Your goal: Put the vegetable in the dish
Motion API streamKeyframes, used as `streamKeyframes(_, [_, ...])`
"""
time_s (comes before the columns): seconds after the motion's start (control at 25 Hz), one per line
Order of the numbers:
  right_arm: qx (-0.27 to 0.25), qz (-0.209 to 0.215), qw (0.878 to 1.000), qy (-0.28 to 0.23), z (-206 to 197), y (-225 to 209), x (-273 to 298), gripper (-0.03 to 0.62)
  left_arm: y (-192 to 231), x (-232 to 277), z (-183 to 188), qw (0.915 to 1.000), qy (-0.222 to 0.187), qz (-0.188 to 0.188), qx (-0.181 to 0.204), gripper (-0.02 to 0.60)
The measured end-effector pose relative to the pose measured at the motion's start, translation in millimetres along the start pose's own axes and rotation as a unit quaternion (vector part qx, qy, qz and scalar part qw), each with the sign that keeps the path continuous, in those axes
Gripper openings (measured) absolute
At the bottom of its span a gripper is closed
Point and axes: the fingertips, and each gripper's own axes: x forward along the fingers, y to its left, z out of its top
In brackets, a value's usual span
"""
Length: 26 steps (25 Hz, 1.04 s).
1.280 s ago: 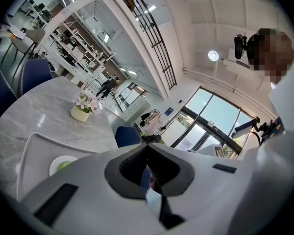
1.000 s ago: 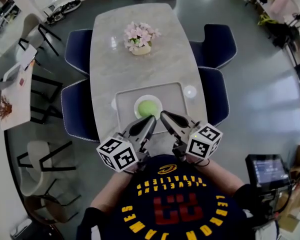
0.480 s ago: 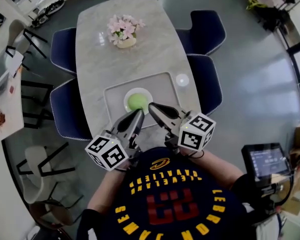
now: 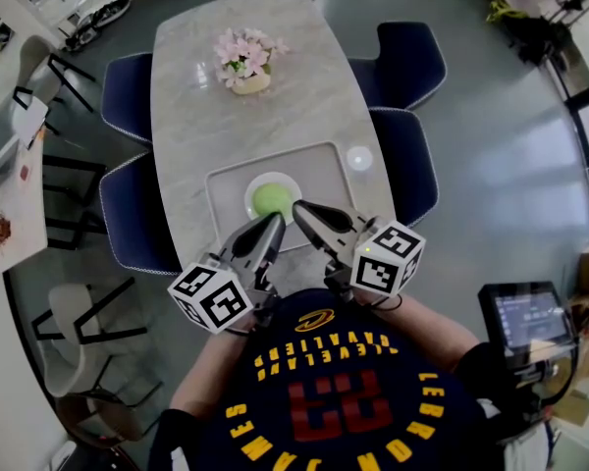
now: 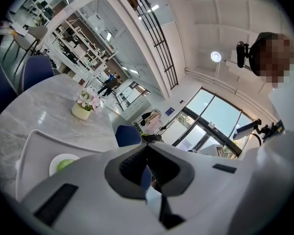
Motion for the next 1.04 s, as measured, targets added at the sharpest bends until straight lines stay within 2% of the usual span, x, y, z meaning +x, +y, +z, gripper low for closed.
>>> streamKeyframes(1.04, [0.005, -0.004, 1.000, 0.002, -1.8, -2.7, 0.0, 0.006, 4.7, 0.0, -1.9, 0.9999, 0.003, 0.005, -0.012, 0.000])
